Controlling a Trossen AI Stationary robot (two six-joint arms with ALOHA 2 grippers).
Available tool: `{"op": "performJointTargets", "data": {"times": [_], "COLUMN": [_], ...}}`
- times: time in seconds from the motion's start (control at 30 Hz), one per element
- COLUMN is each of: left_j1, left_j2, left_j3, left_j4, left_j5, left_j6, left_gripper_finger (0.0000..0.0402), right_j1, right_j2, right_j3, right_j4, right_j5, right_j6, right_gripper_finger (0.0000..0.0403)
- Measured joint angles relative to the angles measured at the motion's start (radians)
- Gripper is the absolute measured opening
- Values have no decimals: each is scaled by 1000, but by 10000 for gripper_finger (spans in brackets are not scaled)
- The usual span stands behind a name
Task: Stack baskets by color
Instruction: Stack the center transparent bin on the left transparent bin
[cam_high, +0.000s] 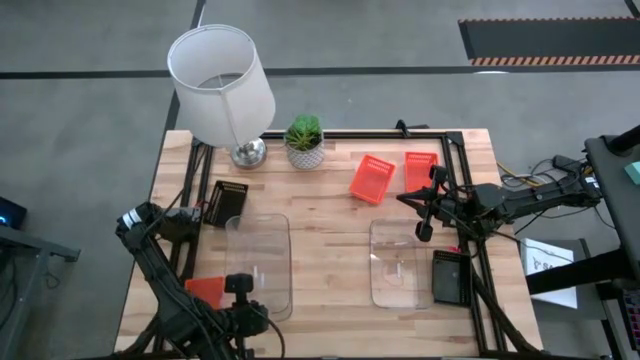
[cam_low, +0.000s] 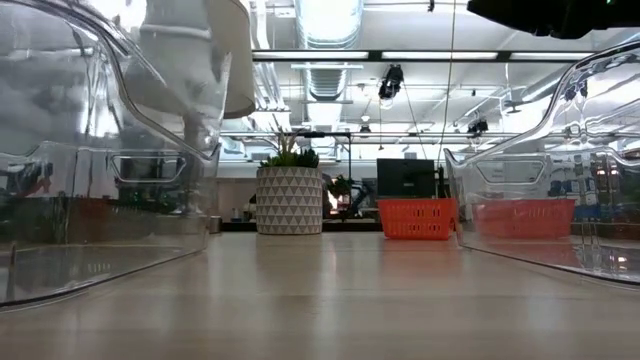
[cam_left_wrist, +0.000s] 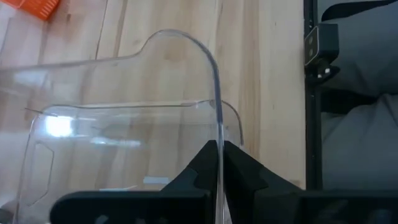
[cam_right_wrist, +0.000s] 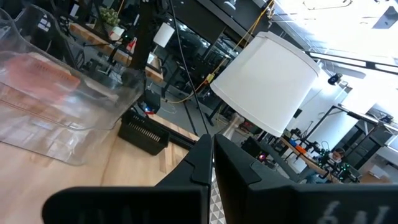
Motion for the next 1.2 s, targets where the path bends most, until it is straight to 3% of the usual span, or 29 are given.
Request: {"op": "performJointTargets", "data": {"times": [0.67,1.2], "left_j1": [2,9], "left_j2": [0,-1], "left_j3": [-4,-151], "left_j4": [6,69], "left_j5": [-35,-21], "left_j6": [33,27], "left_gripper_finger": [0,0], "right_j1": [0,0], "right_j2": [0,0], "right_j3": [0,0], "right_j4": [-17,-15], "right_j5": [0,-1], "right_j6": [10,8], "right_gripper_finger": [9,9]}}
